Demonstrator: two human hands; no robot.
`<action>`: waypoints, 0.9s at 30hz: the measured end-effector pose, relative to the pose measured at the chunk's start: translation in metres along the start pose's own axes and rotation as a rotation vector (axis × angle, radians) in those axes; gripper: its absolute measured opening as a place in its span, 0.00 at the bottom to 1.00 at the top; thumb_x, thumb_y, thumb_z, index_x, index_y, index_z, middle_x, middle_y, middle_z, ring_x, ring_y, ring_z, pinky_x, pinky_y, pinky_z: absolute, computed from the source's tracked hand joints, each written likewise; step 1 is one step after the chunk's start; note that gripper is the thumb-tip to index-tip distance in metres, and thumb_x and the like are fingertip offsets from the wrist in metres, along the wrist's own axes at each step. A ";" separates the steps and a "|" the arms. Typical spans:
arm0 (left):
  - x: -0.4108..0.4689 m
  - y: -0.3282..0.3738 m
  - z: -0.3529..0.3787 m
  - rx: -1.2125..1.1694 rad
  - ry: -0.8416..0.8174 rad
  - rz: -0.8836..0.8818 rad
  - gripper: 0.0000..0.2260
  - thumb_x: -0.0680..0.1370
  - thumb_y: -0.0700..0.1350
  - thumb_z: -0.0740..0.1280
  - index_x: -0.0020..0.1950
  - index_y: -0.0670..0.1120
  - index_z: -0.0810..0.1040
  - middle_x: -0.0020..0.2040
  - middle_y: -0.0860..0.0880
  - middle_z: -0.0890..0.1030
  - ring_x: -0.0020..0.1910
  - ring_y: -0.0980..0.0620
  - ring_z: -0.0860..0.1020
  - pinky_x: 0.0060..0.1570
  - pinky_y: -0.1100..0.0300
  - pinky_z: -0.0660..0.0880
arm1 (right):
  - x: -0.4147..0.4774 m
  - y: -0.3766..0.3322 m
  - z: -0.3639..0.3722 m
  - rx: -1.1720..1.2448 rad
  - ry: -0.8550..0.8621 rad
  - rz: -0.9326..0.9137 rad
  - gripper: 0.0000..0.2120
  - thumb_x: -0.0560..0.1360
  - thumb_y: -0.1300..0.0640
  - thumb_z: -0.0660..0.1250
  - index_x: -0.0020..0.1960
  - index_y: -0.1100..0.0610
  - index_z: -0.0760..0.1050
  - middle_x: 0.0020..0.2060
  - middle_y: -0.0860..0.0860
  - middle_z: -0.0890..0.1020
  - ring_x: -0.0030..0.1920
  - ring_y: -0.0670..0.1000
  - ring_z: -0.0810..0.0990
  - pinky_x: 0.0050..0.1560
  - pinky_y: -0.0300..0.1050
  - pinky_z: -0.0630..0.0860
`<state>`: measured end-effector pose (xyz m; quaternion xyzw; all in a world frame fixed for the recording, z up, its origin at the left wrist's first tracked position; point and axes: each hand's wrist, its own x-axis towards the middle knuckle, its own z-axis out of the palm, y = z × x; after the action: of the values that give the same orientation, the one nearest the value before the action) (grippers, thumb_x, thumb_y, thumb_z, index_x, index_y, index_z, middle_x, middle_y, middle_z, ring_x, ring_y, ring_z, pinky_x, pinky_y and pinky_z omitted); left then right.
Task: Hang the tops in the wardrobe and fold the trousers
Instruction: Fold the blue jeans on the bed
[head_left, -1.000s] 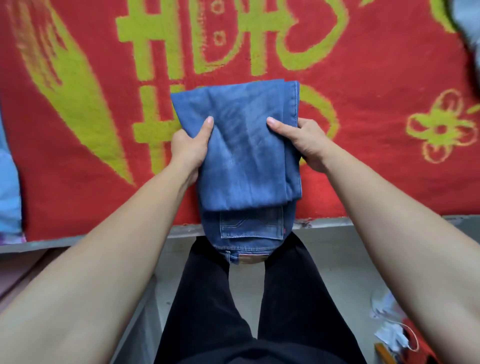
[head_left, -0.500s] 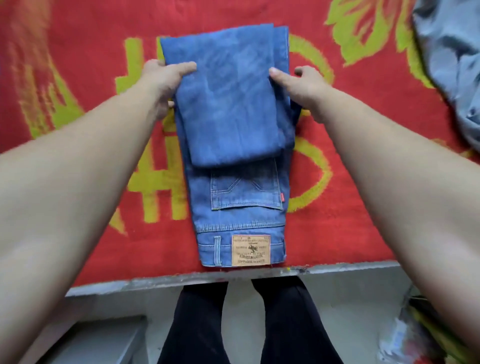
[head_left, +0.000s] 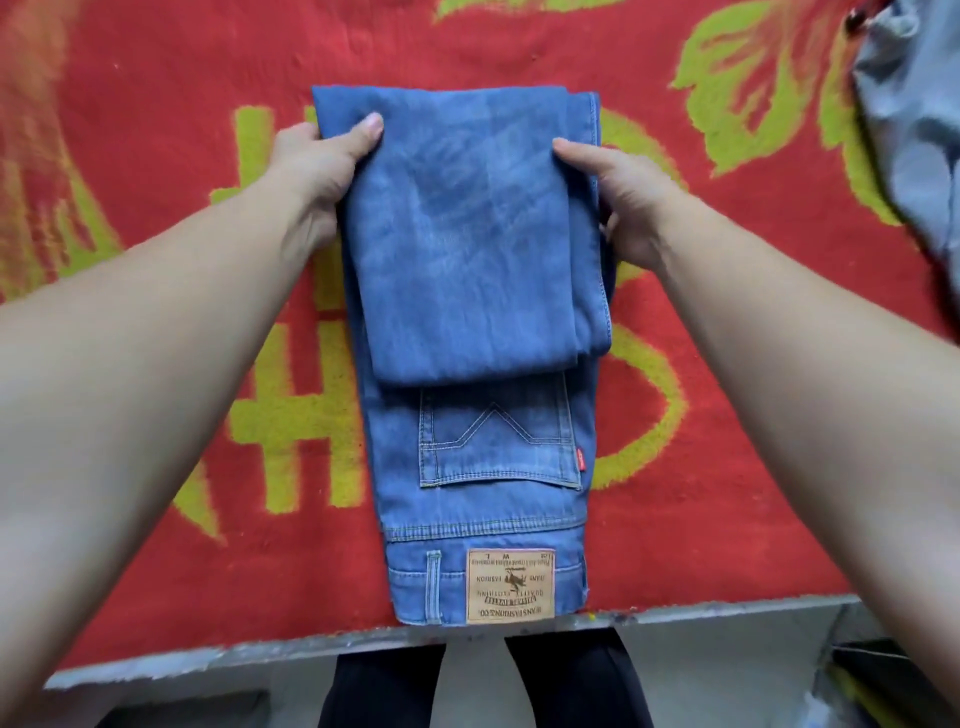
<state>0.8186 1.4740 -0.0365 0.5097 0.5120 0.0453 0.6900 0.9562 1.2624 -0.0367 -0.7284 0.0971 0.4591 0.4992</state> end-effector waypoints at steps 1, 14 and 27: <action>0.001 0.002 0.001 0.003 0.016 0.001 0.10 0.77 0.43 0.72 0.56 0.40 0.81 0.45 0.48 0.86 0.42 0.53 0.85 0.38 0.57 0.81 | -0.001 -0.004 -0.005 -0.018 -0.005 0.004 0.17 0.72 0.50 0.76 0.58 0.56 0.82 0.51 0.50 0.87 0.53 0.51 0.86 0.63 0.53 0.79; -0.053 0.048 -0.020 0.090 -0.016 0.084 0.21 0.73 0.41 0.75 0.64 0.44 0.76 0.57 0.47 0.83 0.48 0.53 0.83 0.50 0.54 0.81 | -0.051 -0.048 -0.007 -0.334 0.092 -0.276 0.15 0.70 0.68 0.71 0.51 0.52 0.75 0.52 0.51 0.83 0.54 0.51 0.83 0.53 0.48 0.81; -0.260 -0.002 -0.065 1.108 0.020 0.663 0.25 0.66 0.46 0.66 0.63 0.47 0.79 0.53 0.41 0.77 0.54 0.40 0.76 0.55 0.48 0.73 | -0.243 0.036 -0.022 -0.914 0.301 -0.678 0.24 0.65 0.55 0.70 0.61 0.48 0.80 0.52 0.52 0.78 0.53 0.54 0.79 0.52 0.46 0.75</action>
<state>0.6457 1.3638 0.1367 0.9210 0.2815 -0.0103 0.2690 0.8113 1.1497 0.1275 -0.9173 -0.2793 0.1604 0.2341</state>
